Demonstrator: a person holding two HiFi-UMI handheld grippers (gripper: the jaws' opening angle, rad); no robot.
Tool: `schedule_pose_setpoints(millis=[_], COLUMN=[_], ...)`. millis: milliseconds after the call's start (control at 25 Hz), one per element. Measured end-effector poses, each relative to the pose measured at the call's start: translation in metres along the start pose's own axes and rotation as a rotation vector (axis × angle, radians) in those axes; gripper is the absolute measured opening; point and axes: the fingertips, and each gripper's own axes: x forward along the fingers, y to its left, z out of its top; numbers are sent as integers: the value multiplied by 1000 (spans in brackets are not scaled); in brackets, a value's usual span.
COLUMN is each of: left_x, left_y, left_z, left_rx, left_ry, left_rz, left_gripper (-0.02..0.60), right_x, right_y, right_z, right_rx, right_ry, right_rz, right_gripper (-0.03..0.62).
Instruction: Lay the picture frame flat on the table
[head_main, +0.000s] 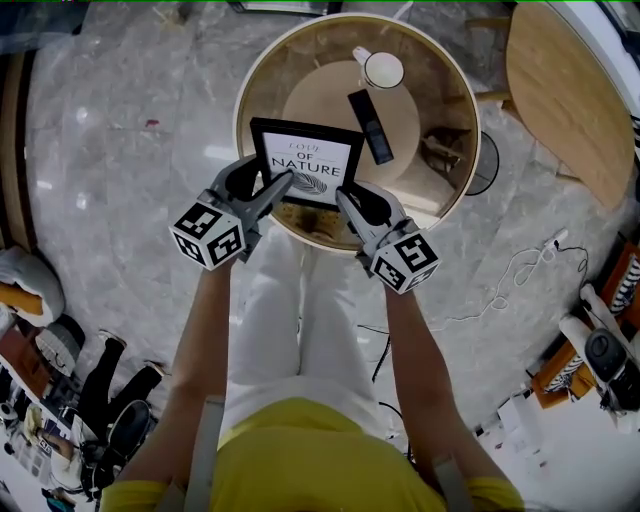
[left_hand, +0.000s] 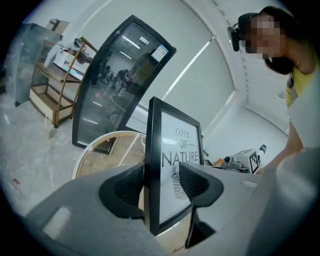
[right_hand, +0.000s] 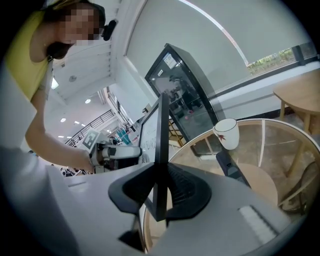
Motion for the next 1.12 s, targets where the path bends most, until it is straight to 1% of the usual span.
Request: schedule_pose_setpoints(millis=[240,280,320,360,520,640,920,1120], left_x=[-7,-7,-7,-6,-2,5,25,40], left_y=[5,10,15,19,31,47,78,98], left_z=[-2,-3,-3,-5,-13,-20,-37,-40], left_rx=[-7,-9,-11,-13,-10,-12,-44,-62], left_ry=[1,1,4,10,49,71,104,125], left_rz=[16,32,47,58,85,114,179,205], left_gripper=[201,175,127,112,107,106,107,109], right_x=[2,4,6,8,18,33,60,79], right_y=[-3,-5,-7,-10,-19,-30,-61,-81], right_z=[-4,-5,-6,-8,-18,-28,-47,-50], right_rx=[29,31,33,34,42,51,72,66], right_ry=[2,6,10,14,47,86,165,217], right_rz=[-14,-13,-14,-17,-28,-45,-118,-139], right_gripper=[72,72,72,72,74,75,81,83])
